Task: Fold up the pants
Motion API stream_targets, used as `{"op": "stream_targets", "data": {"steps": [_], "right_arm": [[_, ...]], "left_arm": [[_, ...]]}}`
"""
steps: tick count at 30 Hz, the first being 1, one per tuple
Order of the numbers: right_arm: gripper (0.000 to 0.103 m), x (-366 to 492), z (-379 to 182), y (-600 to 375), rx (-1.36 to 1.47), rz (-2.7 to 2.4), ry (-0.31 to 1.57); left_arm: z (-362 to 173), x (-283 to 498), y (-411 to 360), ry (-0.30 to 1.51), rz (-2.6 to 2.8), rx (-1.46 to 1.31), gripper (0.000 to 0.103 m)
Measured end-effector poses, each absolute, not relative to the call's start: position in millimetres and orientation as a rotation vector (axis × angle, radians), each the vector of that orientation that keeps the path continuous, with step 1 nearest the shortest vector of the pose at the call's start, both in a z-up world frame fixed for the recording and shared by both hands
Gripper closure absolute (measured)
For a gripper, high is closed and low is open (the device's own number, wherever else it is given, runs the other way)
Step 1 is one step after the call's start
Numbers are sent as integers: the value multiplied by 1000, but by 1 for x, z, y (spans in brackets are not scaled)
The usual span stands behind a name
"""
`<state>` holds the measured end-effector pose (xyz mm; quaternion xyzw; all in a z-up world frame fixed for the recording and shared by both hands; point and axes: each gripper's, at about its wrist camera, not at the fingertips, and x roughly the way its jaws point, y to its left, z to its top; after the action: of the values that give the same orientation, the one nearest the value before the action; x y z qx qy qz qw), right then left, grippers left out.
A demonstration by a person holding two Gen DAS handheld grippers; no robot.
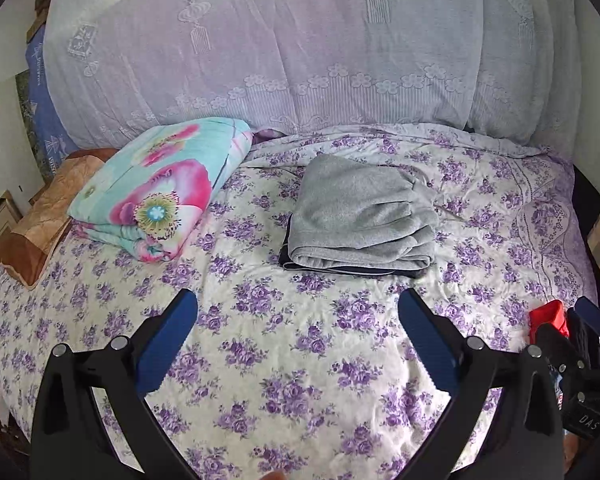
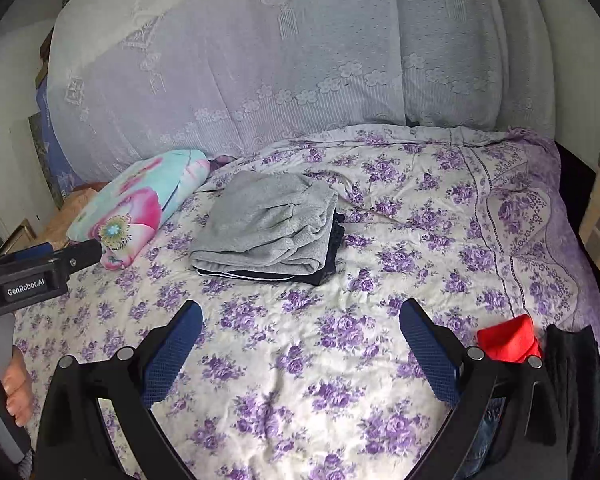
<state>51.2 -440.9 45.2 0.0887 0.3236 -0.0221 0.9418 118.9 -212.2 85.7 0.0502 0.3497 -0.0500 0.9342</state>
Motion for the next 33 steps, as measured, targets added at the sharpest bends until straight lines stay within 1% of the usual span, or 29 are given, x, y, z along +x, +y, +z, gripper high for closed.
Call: {"op": "stream_targets", "data": {"steps": [8, 11, 15, 23, 33], "right_arm": [[3, 10, 66, -427, 170, 25, 608], [3, 3, 71, -418, 157, 51, 607], [3, -12, 80, -406, 123, 69, 583], [3, -33, 101, -394, 108, -23, 547], [3, -28, 104, -344, 105, -72, 575]], "left_arm": [[106, 63, -210, 690, -74, 116, 5], [112, 47, -210, 686, -40, 144, 5], [122, 33, -204, 672, -56, 115, 5], [136, 30, -195, 642, -118, 113, 5], [137, 36, -160, 652, -173, 133, 5]]}}
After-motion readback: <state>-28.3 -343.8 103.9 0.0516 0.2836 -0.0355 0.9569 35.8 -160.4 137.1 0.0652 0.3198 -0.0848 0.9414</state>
